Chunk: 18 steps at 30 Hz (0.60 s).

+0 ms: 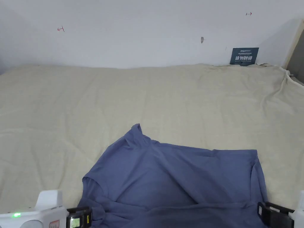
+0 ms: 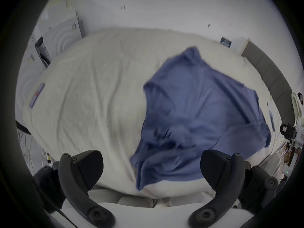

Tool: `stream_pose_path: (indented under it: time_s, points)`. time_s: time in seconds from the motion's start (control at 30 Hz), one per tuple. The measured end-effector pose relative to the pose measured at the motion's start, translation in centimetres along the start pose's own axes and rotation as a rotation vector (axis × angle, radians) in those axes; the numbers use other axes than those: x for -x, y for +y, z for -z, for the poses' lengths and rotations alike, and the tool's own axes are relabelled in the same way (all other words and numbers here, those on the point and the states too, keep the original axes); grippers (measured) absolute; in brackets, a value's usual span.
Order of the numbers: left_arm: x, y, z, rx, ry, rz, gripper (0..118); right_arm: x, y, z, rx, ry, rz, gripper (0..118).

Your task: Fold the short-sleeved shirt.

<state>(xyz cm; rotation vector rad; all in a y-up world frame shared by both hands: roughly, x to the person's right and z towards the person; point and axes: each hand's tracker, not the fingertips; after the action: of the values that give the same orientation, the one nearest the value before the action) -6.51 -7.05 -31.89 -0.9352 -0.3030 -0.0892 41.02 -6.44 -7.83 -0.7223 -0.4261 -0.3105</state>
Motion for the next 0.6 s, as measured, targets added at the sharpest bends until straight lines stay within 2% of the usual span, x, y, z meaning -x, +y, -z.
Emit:
stream_pose_path:
  time_s: [0.1, 0.17, 0.2, 0.23, 0.27, 0.3, 0.33, 0.37, 0.4, 0.43, 0.6]
  points:
    - [-1.6, 2.1, -1.7, -0.097, -0.018, 0.032, 116, 1.0, 1.6, -1.3, -0.093, 0.004, -0.026, 94]
    - [-2.7, 3.3, -2.6, -0.191, -0.042, 0.054, 96, 1.8, 2.4, -2.0, -0.167, -0.009, -0.056, 88]
    - [-3.4, 3.9, -2.9, -0.232, -0.056, 0.073, 85, 2.1, 2.8, -2.1, -0.188, -0.017, -0.073, 76]
    - [-3.8, 4.4, -3.0, -0.249, -0.059, 0.082, 80, 2.3, 3.1, -2.2, -0.202, -0.014, -0.081, 71]
    - [-4.4, 5.0, -3.0, -0.257, -0.068, 0.092, 80, 2.6, 3.3, -2.3, -0.215, -0.013, -0.083, 71]
    - [-5.0, 5.6, -2.8, -0.255, -0.075, 0.106, 64, 2.8, 3.6, -2.3, -0.232, -0.009, -0.077, 51]
    - [-5.4, 6.1, -2.5, -0.258, -0.087, 0.117, 38, 2.9, 3.7, -2.3, -0.248, -0.005, -0.076, 26]
    - [-5.8, 6.6, -2.3, -0.265, -0.114, 0.126, 22, 3.0, 4.0, -2.1, -0.257, 0.005, -0.076, 9]
    - [-6.0, 7.2, -1.9, -0.261, -0.124, 0.121, 11, 3.1, 4.2, -2.1, -0.264, 0.008, -0.074, 3]
    - [-6.3, 7.6, -1.6, -0.257, -0.152, 0.121, 0, 3.2, 4.5, -2.0, -0.268, 0.01, -0.073, 2]
    - [-7.4, 10.9, 1.9, -0.228, -0.143, 0.144, 0, 3.4, 5.5, -0.7, -0.28, 0.012, -0.067, 1]
